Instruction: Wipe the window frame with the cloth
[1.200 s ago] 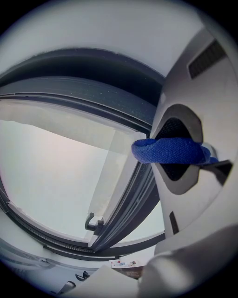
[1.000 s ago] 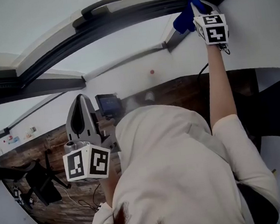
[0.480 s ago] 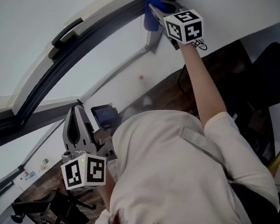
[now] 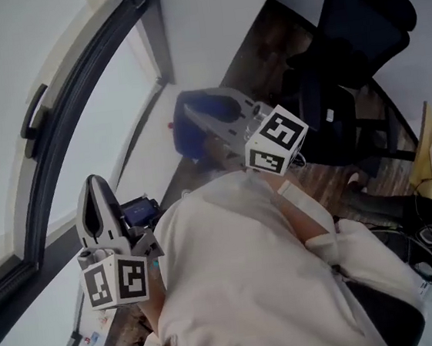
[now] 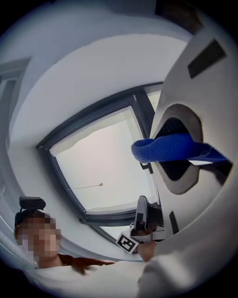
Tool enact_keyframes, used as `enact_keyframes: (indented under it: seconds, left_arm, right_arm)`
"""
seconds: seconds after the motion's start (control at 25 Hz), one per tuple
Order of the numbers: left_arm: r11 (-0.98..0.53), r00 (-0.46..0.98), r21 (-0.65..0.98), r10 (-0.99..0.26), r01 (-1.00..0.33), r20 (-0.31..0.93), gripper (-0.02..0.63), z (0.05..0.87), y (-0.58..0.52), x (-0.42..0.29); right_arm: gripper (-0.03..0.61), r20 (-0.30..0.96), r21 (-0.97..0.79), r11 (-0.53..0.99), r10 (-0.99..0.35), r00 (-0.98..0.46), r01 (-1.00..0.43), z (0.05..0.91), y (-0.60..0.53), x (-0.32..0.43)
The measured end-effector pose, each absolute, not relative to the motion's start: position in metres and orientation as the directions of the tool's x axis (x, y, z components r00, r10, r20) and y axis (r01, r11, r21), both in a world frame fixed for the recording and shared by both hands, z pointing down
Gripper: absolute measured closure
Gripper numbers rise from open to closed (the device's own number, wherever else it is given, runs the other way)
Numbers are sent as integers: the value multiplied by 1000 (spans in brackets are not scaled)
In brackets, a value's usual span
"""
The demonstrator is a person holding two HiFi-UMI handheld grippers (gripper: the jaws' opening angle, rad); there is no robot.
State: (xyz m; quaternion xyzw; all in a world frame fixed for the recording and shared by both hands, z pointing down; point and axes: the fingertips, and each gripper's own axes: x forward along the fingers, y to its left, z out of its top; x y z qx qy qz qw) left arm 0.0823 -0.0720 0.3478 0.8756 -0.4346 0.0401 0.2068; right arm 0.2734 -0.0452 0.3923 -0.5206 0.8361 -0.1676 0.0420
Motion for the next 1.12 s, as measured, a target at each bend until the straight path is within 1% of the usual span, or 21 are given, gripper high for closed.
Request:
enact_keyframes:
  seconds: [0.2,0.36,0.48,0.56,0.8,1.12]
  left_arm:
    - [-571,655,331,-707,-751,267,609,348,-44,53]
    - [-572,658,332,-693,-750,294,609,357,-25,22]
    - [-566,652,329,-689,-756,315,609,365,-12,2]
    - [-566,652,326,-683,-757,328,609,370,-3,-6]
    - [-593,672,320,-681,-739,290,608,362,4,-13]
    - [-559,637,310,-715,-769,289,609,365,10,-44]
  right_arm:
    - [535,138,-340,312,-917,-375,-887,394,12,251]
    - [535,114,-382,267,-936,-332,-885,386,42,231]
    - [535,94,-428,262,-939,-330,-865,381,65,208]
    - [535,103,-434,264,-935,-339,-861,382,80,192]
    - [535,155,-389,249,-931,-330,-887,382,114,171]
    - [535,186,-372,273,-914,-360,-887,393,127,146]
